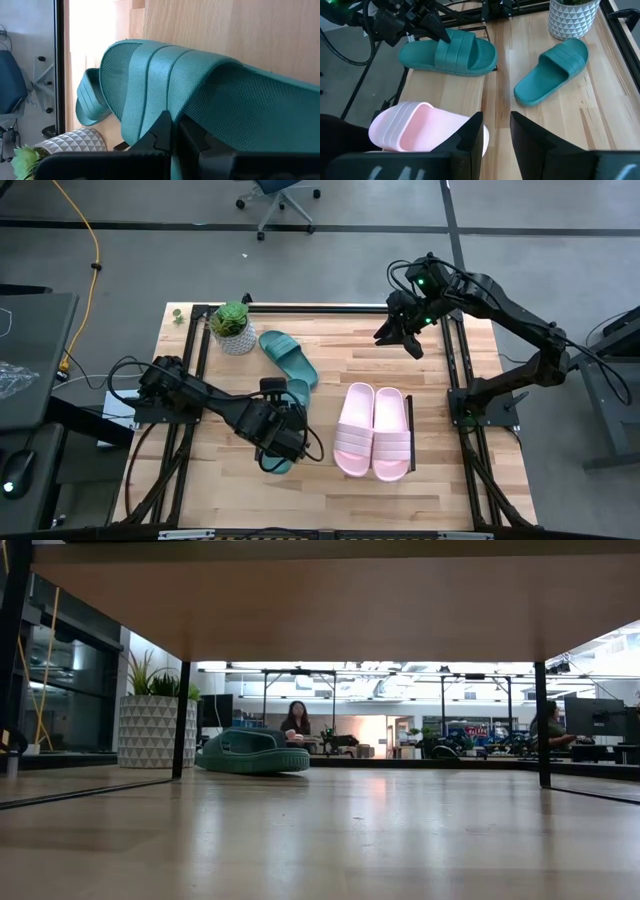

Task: Pick and place slides into the shelf
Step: Put the bottom green slide on the shelf, then adjust the left pink slide on the shelf

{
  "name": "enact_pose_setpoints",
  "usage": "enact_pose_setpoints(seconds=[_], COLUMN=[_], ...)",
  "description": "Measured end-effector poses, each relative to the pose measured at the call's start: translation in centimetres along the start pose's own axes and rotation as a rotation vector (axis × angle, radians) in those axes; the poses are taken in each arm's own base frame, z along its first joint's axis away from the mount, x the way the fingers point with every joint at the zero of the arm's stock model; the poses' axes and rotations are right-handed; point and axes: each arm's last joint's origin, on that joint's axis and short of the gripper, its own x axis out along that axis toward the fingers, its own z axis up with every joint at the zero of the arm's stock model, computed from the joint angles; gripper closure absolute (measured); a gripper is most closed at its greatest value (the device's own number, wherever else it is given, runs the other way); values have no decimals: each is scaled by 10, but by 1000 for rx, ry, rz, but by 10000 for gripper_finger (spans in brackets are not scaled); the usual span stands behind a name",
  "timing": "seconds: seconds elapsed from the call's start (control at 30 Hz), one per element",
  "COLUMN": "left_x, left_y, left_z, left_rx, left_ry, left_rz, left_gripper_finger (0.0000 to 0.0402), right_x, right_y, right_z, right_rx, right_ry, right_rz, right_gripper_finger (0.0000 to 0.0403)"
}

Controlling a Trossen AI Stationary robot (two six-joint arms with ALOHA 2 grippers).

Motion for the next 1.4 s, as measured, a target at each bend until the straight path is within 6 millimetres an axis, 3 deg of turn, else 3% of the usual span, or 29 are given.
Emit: enact_pose_setpoints(seconds=[0.33, 1.0, 1.4], left_x=[0, -4, -24], left_y=[-1, 0, 11], left_z=[0, -4, -2], left_rx=[11, 16, -6], left_ry=[21, 58, -6], left_rz=[-44, -146, -194], left_gripper_finger=[391, 296, 237], right_x=[0, 0, 0], right_y=[0, 0, 0], right_z=[0, 0, 0], right_rx=[0, -10, -9], right_ry=[0, 0, -1], right_rz=[0, 0, 0], right_gripper_finger=[316, 316, 316])
